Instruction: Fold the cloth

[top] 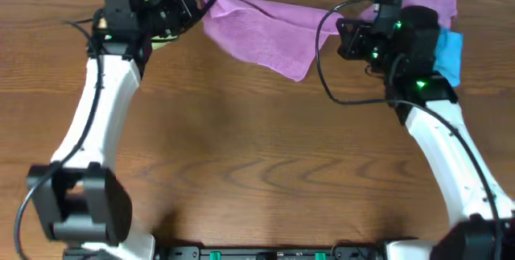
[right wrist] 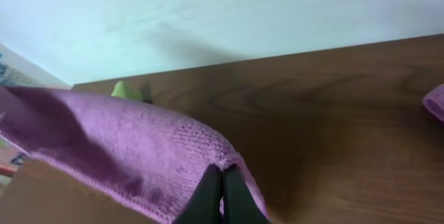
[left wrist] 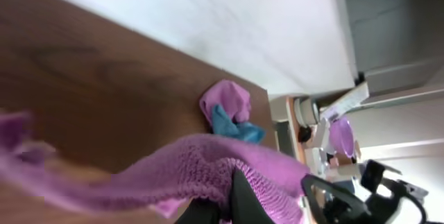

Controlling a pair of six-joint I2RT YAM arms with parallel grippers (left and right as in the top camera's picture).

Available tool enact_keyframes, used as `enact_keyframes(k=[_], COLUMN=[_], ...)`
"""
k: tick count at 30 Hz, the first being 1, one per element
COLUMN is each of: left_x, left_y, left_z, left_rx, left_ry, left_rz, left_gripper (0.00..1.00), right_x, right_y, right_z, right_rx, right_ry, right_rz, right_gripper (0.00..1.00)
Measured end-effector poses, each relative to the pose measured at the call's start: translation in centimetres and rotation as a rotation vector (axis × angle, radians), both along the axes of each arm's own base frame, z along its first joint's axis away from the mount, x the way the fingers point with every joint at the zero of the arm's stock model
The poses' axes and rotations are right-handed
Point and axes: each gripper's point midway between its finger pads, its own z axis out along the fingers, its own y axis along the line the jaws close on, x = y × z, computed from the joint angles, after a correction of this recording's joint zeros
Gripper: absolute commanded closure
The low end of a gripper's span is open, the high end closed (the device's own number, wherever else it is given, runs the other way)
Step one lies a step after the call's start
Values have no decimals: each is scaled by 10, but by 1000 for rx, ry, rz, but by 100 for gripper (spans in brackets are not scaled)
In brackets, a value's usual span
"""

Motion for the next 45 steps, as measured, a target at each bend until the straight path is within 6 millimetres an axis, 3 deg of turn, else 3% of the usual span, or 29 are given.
enact_keyframes(k=[7, 11, 14, 21, 31, 45], left_x=[40, 46, 44, 21, -39, -107], left_y=[1, 1, 0, -4, -5, 15], left_z=[-26, -41, -44, -75, -125, -152], left_rx=[-27, -36, -36, -7, 93, 161], left_ry=[-55, -18, -5, 140, 374, 588], left_rz=[35, 44, 37, -29, -170, -297], left_gripper=[94, 94, 94, 94, 94, 94], right_x=[48, 69, 71, 52, 15, -61], right_y=[-1, -1, -1, -5, -4, 18], right_z=[9, 11, 2, -30, -66, -100], right_rx=[-49, -79, -106, -170, -219, -214], right_ry=[-44, -45, -16, 122, 314, 604], right_rz=[-19, -16, -8, 19, 94, 285], right_gripper=[99, 99, 99, 99, 99, 98])
